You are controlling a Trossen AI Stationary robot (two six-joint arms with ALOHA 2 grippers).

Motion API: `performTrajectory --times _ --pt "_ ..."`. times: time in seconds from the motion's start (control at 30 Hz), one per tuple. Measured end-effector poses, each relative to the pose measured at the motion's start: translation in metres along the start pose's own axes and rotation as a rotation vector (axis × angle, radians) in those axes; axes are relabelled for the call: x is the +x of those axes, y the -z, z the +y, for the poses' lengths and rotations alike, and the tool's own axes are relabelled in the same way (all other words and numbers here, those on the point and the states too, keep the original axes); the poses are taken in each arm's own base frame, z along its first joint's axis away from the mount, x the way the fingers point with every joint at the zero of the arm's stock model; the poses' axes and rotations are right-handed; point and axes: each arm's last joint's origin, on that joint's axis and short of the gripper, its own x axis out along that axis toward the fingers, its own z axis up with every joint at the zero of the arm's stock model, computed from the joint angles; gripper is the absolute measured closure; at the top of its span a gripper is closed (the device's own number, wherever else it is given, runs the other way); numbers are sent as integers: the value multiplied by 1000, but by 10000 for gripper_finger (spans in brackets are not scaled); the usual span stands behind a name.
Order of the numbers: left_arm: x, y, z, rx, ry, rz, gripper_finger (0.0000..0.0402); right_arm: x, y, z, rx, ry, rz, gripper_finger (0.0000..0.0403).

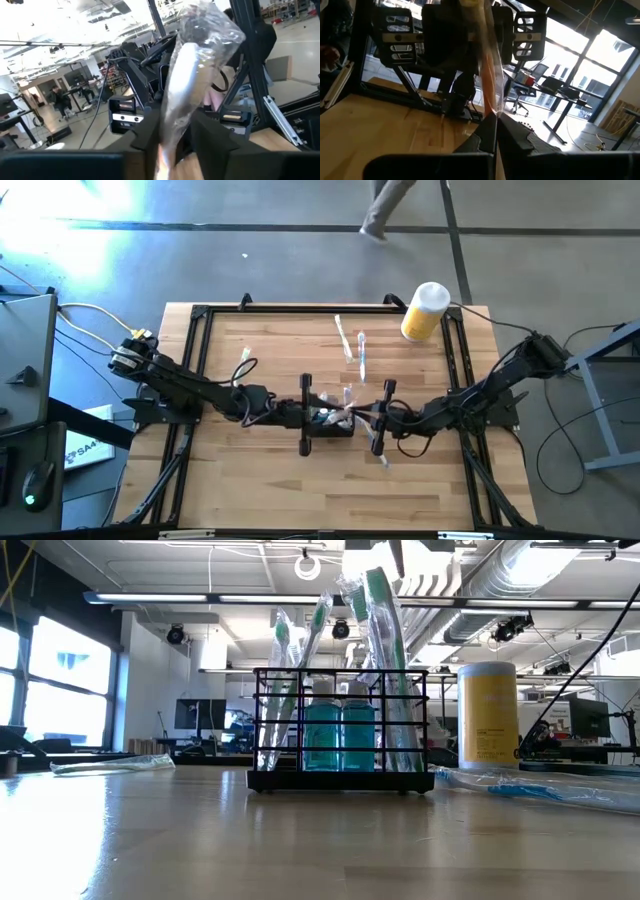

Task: Pick & Place toothbrushing station
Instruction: Put the orange toothbrush into the wire organizer

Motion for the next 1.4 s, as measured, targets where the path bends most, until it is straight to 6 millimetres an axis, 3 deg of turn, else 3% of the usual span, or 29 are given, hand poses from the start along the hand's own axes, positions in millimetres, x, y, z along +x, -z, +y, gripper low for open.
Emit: performTrajectory --times 0.17,0.37,0.57,0.73,0.83,0.93,1.07,1.2,1.4 --pt "0 1 0 47 1 16 387 1 4 -1 -25 -9 29 400" --pt "0 3 -1 52 2 30 394 0 4 0 -22 44 51 385" --pt "-3 -4 -4 16 32 3 396 -11 -6 8 -4 133 42 317" --pt "-15 -26 -18 -7 72 -44 396 -28 -13 20 -17 198 69 249" --pt "-24 -54 -28 -25 93 -65 396 -39 -17 29 -16 198 74 219" --pt "-33 -78 -41 -25 91 22 396 -51 -23 38 17 165 57 204" --pt "-40 -100 -49 -100 -34 226 396 -65 -27 49 21 97 37 200" --pt "-41 -97 -48 -140 -68 301 396 -73 -30 55 60 61 25 200" --pt "-32 -74 -29 -163 -104 429 391 -75 -30 57 128 48 19 200"
